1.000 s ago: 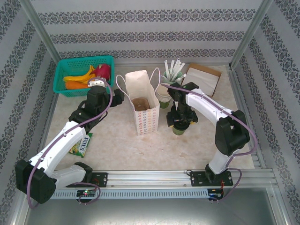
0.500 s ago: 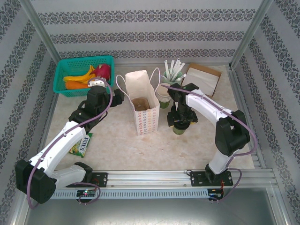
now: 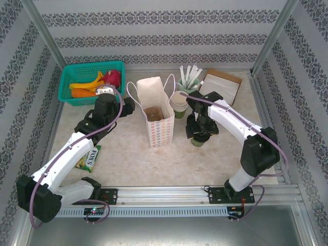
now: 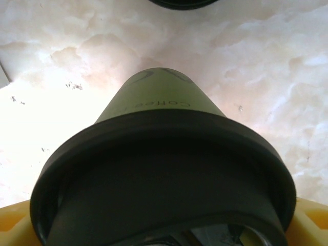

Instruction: Pack the takeout coffee

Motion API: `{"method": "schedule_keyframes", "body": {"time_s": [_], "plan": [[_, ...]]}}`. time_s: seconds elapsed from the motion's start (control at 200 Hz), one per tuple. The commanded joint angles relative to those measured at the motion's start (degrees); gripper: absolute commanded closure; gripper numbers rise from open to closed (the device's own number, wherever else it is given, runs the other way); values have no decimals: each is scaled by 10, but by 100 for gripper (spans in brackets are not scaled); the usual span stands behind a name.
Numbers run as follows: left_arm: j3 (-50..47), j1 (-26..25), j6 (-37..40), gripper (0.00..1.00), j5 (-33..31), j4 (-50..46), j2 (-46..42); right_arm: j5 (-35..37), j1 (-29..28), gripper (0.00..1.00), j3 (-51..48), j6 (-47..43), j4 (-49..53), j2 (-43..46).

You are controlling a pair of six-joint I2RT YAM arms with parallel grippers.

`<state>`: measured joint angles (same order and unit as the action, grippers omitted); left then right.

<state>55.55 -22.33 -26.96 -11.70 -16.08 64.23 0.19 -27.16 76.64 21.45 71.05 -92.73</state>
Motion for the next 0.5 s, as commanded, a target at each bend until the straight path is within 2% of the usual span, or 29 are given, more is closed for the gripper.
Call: {"method": "schedule_keyframes", "body": {"time_s": [0.0, 0.14, 0.285, 0.415, 0.495], "plan": [[28, 31, 4, 0, 20, -15, -22, 7, -3, 19, -11, -10, 46, 32], [54, 57, -16, 0, 56, -22, -23, -1, -5, 21, -18, -4, 64, 68], [112, 65, -15, 0, 92, -41, 11, -6, -11, 22, -21, 1, 69, 94], [180, 68, 43, 0, 151, -57, 68, -11, -13, 22, -25, -2, 56, 106], [241, 69, 85, 0, 166, -105, 113, -12, -14, 22, -25, -4, 49, 109]]}}
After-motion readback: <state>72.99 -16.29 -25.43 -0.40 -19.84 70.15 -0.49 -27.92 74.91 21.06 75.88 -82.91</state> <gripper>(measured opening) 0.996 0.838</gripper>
